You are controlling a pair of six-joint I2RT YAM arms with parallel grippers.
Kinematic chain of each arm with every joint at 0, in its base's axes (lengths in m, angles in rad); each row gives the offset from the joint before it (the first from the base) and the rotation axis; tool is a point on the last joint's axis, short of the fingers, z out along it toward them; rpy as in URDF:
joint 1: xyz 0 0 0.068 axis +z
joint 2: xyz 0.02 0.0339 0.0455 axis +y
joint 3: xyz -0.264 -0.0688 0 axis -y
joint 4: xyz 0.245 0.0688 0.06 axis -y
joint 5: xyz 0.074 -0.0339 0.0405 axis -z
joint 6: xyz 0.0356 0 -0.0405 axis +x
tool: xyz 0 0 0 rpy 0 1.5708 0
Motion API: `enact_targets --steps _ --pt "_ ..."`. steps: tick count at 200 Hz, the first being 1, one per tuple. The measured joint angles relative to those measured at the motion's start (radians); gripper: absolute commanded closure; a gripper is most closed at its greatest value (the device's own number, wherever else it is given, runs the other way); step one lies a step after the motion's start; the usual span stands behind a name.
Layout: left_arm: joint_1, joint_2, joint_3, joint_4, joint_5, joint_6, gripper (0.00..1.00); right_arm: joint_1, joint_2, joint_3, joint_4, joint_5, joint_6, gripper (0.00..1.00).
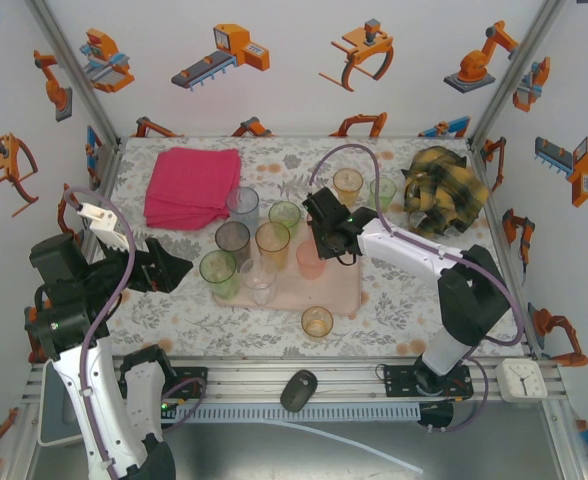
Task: Place the glasses into the tray
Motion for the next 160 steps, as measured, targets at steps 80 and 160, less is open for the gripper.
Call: enact_targets --steps 80,160 --pt "0.003 0.0 0.0 0.0 0.0 0.0 0.03 -0.003 0.0 -0.006 0.005 -0.005 0.008 0.82" --pt "0.003 0.0 0.0 0.0 0.0 0.0 0.03 -0.003 -0.028 -0.028 0.004 -0.018 0.022 0.65"
